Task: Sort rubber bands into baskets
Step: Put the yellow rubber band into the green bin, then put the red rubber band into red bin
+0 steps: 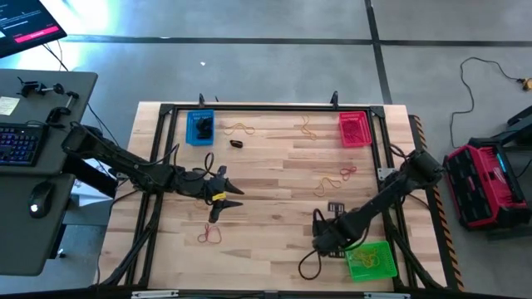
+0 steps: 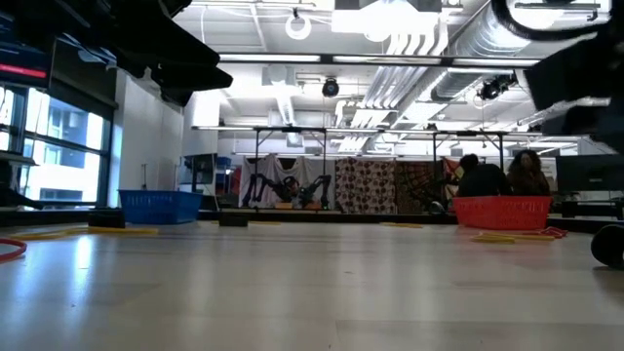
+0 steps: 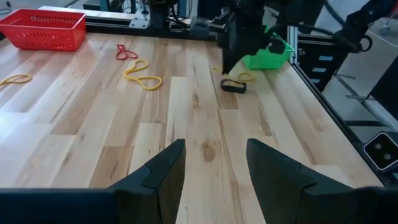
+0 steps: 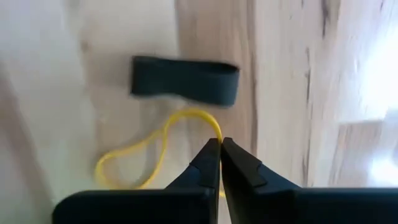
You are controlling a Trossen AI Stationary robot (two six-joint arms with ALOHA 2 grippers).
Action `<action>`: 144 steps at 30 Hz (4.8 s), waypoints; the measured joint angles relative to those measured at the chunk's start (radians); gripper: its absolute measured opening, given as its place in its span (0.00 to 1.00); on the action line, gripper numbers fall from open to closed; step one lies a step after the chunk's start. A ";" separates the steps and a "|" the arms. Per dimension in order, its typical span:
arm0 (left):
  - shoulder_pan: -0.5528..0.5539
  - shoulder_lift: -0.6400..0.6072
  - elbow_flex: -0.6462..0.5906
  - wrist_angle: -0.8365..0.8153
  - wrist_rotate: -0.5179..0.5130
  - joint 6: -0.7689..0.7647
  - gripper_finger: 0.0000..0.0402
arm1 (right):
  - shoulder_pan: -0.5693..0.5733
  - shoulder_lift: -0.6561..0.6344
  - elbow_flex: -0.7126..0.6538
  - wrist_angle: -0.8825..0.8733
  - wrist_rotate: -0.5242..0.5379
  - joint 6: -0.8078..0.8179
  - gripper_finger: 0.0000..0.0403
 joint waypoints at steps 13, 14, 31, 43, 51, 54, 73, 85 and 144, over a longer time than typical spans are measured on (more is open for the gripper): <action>0.000 0.000 0.000 -0.006 0.000 0.000 0.41 | 0.044 -0.002 0.312 -0.365 0.018 0.094 0.00; 0.000 0.000 0.000 -0.005 0.000 0.000 0.41 | 0.053 -0.002 0.343 -0.397 0.015 0.113 0.00; 0.000 0.000 0.000 -0.006 0.000 0.008 0.41 | 0.293 -0.006 0.589 -0.655 -0.149 0.620 0.00; 0.000 0.000 0.000 -0.006 0.000 0.002 0.41 | 0.439 -0.006 0.542 -0.654 -0.190 0.877 0.00; 0.000 0.000 0.000 -0.006 0.000 -0.001 0.41 | 0.497 -0.006 0.542 -0.654 -0.223 0.976 0.00; 0.000 0.000 0.000 -0.006 0.000 -0.002 0.41 | 0.508 -0.006 0.542 -0.654 -0.158 1.012 0.00; 0.000 0.000 0.000 -0.006 0.000 -0.011 0.41 | 0.386 -0.006 0.542 -0.654 0.411 0.912 0.00; 0.000 0.000 0.000 -0.006 0.000 -0.011 0.41 | 0.317 -0.065 0.541 -0.654 0.321 0.893 0.00; -0.001 0.000 0.000 -0.031 0.042 -0.036 0.41 | 0.444 -0.159 0.097 -0.250 -0.065 0.933 0.29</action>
